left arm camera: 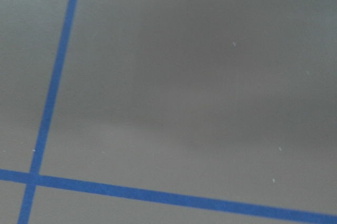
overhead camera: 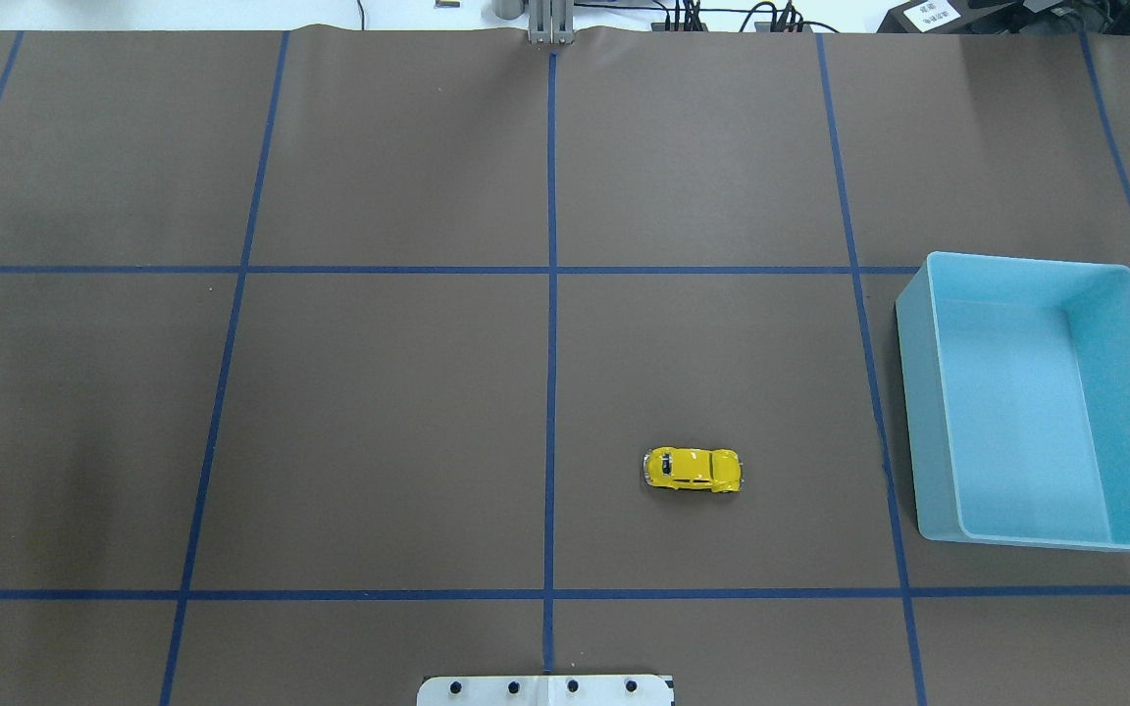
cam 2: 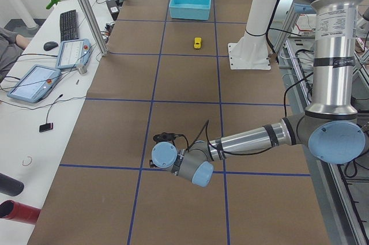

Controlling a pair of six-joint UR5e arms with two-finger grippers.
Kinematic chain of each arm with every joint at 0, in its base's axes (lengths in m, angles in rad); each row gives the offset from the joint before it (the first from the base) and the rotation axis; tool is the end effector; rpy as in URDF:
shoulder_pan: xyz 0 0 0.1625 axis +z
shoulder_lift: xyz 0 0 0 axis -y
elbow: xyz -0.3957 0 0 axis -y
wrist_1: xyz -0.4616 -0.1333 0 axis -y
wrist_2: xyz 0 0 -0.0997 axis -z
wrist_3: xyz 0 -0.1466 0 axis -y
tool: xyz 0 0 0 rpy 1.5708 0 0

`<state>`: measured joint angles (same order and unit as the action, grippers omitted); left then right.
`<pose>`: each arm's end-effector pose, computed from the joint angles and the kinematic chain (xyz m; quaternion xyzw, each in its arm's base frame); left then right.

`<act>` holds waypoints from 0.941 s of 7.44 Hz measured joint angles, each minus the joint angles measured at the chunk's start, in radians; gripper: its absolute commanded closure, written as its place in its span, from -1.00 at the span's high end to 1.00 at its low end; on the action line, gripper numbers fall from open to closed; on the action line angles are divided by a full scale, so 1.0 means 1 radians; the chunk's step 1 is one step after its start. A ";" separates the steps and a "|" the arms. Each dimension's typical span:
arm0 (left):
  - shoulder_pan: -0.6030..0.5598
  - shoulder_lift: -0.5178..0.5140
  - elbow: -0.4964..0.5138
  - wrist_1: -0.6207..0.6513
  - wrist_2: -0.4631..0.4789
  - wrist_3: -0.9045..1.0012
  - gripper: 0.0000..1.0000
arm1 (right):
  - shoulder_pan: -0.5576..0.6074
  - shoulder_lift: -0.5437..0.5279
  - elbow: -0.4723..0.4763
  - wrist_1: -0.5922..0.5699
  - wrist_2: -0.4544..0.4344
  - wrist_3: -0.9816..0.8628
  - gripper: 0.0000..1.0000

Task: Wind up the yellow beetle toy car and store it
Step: 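Withdraw the left gripper while the car rolls toward the bin, then move the right gripper from the bin down over the car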

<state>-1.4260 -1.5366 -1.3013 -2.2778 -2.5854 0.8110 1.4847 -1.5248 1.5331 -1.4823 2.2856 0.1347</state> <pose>0.0705 -0.5445 0.7281 0.3211 0.3926 0.4802 0.7157 -0.0136 -0.5907 0.6545 0.0065 -0.3523 0.0058 0.9358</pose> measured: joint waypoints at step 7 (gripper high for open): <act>0.013 -0.085 -0.133 0.146 0.087 -0.968 1.00 | -0.261 0.005 0.224 0.125 -0.032 -0.001 1.00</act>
<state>-1.4128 -1.6218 -1.4345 -2.1319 -2.4985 -0.1573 1.2235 -1.5194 1.7572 -1.3573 2.2536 0.1342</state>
